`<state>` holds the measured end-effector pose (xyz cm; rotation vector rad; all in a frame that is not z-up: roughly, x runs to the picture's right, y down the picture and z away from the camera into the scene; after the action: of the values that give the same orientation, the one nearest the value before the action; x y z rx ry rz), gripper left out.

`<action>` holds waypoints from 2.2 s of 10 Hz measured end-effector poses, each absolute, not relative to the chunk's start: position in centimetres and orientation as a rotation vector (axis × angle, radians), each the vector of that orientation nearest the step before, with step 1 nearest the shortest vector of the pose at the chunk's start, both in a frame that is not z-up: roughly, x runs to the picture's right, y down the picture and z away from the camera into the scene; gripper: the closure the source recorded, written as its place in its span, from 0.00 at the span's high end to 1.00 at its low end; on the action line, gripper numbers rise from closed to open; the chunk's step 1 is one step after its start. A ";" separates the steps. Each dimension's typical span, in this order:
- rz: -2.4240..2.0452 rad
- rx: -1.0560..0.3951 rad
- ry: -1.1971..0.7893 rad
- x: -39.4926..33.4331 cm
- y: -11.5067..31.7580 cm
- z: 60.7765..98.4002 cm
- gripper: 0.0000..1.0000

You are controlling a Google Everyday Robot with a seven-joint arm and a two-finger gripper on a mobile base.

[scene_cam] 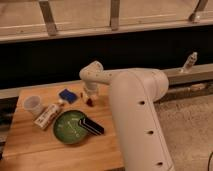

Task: Drag the pepper across the table

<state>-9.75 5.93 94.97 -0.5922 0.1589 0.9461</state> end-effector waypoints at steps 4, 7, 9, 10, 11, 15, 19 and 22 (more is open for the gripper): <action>0.947 -0.606 0.150 -10.3 6.5 94.6 0.02; 0.957 -0.592 0.157 -9.9 6.2 94.2 0.00; 0.969 -0.555 0.199 -7.6 5.7 94.1 0.00; 0.976 -0.533 0.240 -5.8 5.7 94.2 0.00; 0.988 -0.518 0.282 -4.0 6.0 94.3 0.00; 1.043 -0.492 0.409 1.3 7.2 94.9 0.00; 1.042 -0.494 0.410 1.3 7.3 94.7 0.00; 1.169 -0.434 0.452 5.3 6.9 93.3 0.00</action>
<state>5.30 6.93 93.33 -0.4343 0.4521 1.1688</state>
